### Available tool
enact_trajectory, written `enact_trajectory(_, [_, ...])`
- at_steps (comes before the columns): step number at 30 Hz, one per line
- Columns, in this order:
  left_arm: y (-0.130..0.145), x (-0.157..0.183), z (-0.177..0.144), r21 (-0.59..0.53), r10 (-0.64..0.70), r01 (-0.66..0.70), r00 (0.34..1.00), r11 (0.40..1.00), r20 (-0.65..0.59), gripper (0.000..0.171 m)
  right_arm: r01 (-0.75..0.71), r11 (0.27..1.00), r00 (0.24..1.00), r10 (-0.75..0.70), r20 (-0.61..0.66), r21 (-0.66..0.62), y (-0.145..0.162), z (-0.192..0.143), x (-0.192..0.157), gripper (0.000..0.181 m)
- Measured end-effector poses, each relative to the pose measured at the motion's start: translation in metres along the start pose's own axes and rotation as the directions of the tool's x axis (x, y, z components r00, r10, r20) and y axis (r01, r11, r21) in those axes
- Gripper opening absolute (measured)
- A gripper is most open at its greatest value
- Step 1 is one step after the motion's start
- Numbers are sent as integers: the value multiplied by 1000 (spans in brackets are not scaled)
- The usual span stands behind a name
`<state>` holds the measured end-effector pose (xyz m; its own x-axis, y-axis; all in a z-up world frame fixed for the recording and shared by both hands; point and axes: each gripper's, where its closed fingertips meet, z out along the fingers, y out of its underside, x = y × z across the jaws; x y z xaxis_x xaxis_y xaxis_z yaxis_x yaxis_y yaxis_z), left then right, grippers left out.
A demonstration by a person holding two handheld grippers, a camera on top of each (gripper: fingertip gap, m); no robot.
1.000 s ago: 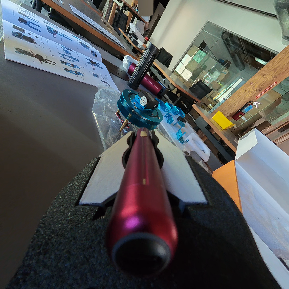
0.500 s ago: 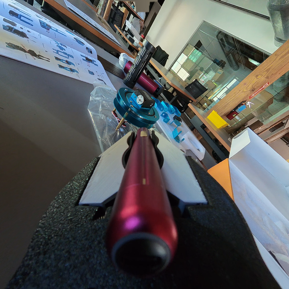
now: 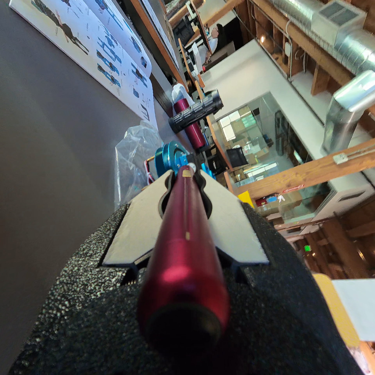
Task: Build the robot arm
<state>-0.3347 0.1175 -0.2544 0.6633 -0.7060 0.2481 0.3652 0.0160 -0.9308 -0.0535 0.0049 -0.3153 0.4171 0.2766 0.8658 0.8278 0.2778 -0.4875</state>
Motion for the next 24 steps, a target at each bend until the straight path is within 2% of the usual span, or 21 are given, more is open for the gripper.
enact_trajectory(3, [8, 8, 3, -22, 15, -15, 1000, 1000, -14, 27, 91, 995, 996, -91, 7, 29, -12, 16, 2, 20])
enact_trajectory(8, [13, 12, 8, -34, 17, -18, 1000, 999, -26, 27, 233, 972, 972, -234, -36, -13, -7, 22, -8, 20])
enact_trajectory(11, [17, 18, 12, -46, 9, -11, 999, 999, -50, 27, 227, 973, 973, -228, -41, -27, -2, 22, -14, 21])
enact_trajectory(13, [22, 26, 16, -71, 19, -25, 996, 997, -85, 27, 124, 992, 992, -124, -40, 2, -7, 20, -11, 20])
enact_trajectory(16, [37, 49, 22, -128, 65, -89, 981, 988, -182, 27, -132, 987, 991, 132, 13, 91, -23, 14, -3, 20])
enact_trajectory(19, [68, 88, 25, -225, 141, -229, 927, 947, -348, 27, -376, 907, 926, 357, 125, 190, -42, 7, 4, 21])
enact_trajectory(21, [101, 112, 25, -298, 220, -377, 867, 877, -447, 29, -498, 834, 865, 460, 198, 238, -54, 3, 8, 21])
enact_trajectory(23, [124, 124, 29, -328, 302, -477, 834, 816, -462, 31, -573, 773, 818, 519, 248, 271, -62, -1, 11, 21])
enact_trajectory(24, [126, 131, 31, -314, 315, -483, 832, 817, -457, 33, -595, 751, 801, 530, 277, 285, -66, -3, 10, 21])
